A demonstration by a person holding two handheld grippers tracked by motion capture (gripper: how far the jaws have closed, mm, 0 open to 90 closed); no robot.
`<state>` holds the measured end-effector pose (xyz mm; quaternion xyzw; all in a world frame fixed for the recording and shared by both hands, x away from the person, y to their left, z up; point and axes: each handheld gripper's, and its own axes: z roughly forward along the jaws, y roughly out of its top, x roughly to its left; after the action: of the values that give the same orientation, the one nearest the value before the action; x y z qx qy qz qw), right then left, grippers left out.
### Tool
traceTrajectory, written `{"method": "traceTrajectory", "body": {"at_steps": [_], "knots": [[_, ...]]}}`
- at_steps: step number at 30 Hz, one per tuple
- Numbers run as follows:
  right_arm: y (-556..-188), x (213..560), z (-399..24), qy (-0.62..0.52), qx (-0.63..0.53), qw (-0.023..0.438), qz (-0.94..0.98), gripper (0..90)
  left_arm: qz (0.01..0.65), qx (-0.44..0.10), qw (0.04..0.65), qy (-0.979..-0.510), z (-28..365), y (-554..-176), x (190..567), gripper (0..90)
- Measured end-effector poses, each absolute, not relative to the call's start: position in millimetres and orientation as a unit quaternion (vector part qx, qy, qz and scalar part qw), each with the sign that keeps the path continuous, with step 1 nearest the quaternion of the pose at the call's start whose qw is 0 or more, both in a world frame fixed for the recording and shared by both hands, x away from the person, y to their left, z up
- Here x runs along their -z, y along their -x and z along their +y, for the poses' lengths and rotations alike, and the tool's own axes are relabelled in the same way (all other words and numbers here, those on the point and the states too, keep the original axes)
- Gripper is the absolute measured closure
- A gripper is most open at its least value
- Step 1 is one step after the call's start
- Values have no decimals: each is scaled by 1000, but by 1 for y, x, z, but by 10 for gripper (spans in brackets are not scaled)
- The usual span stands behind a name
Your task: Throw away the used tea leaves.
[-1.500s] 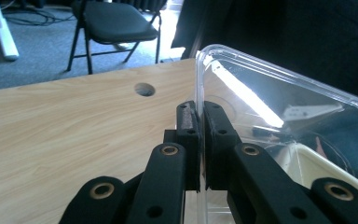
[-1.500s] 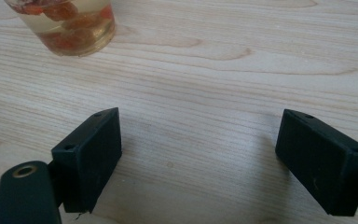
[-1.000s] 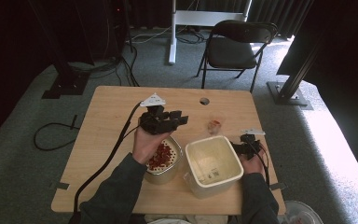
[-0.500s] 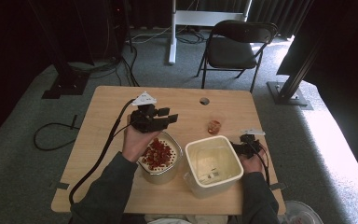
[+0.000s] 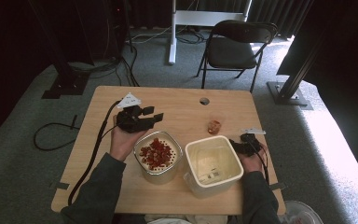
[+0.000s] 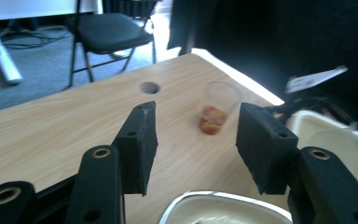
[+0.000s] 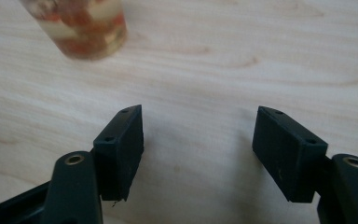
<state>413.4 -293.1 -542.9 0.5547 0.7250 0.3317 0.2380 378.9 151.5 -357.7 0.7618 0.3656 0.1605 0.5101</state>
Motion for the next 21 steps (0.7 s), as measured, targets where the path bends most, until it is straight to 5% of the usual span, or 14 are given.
{"method": "traceTrajectory", "body": {"at_steps": [6,11,18,21], "knots": [[-422,532,-295,-550,-374,232,710,516,379,-202,493,-757,173,-386,370,465],[-434,521,-287,-530,-379,240,720,558,390,-221,487,-749,190,-393,386,464],[-453,506,-272,-512,-368,255,733,502,412,-236,473,-742,215,-404,413,464],[-452,496,-272,-489,-379,246,746,392,422,-236,469,-739,222,-405,419,464]]}}
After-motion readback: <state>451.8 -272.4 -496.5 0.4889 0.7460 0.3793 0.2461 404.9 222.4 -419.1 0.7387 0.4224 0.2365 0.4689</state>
